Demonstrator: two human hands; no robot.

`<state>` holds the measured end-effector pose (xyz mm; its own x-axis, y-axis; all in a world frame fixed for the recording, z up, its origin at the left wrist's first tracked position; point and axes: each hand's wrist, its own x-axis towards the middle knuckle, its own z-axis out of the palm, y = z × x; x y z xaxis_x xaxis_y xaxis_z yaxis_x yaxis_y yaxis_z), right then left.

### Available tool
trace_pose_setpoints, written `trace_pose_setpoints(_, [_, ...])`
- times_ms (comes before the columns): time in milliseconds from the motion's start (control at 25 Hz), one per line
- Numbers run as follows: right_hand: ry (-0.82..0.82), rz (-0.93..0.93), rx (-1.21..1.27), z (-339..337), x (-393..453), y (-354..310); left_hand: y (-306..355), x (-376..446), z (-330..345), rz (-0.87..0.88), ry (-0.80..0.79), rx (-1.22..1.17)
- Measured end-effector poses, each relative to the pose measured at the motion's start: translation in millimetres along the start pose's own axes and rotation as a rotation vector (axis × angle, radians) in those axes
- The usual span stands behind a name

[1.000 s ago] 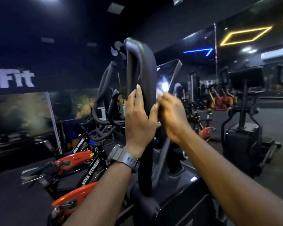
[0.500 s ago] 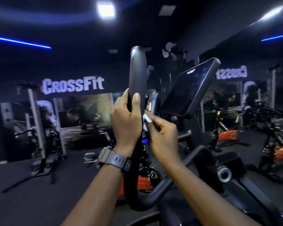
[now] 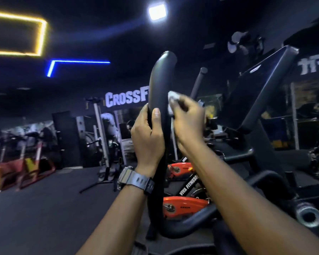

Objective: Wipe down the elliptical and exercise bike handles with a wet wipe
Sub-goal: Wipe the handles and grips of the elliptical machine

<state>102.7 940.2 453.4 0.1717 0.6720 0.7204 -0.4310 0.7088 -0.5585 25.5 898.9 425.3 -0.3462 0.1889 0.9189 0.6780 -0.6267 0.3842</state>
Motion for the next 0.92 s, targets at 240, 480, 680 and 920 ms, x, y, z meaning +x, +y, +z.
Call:
trace_pose_setpoints(240, [-0.333, 0.057, 0.099, -31, -43, 49, 9, -8, 12, 0.061, 0.113, 0.303])
trace_pose_setpoints(480, [-0.328, 0.073, 0.209, -19, 30, 12, 24, -18, 31, -0.045, 0.173, 0.495])
trace_pose_setpoints(680, [-0.389, 0.127, 0.208, -42, -5, 23, 32, -20, 34, -0.099, 0.153, 0.574])
trace_pose_setpoints(920, [-0.307, -0.206, 0.079, -37, 5, 6, 38, -10, 29, -0.159, 0.069, 0.486])
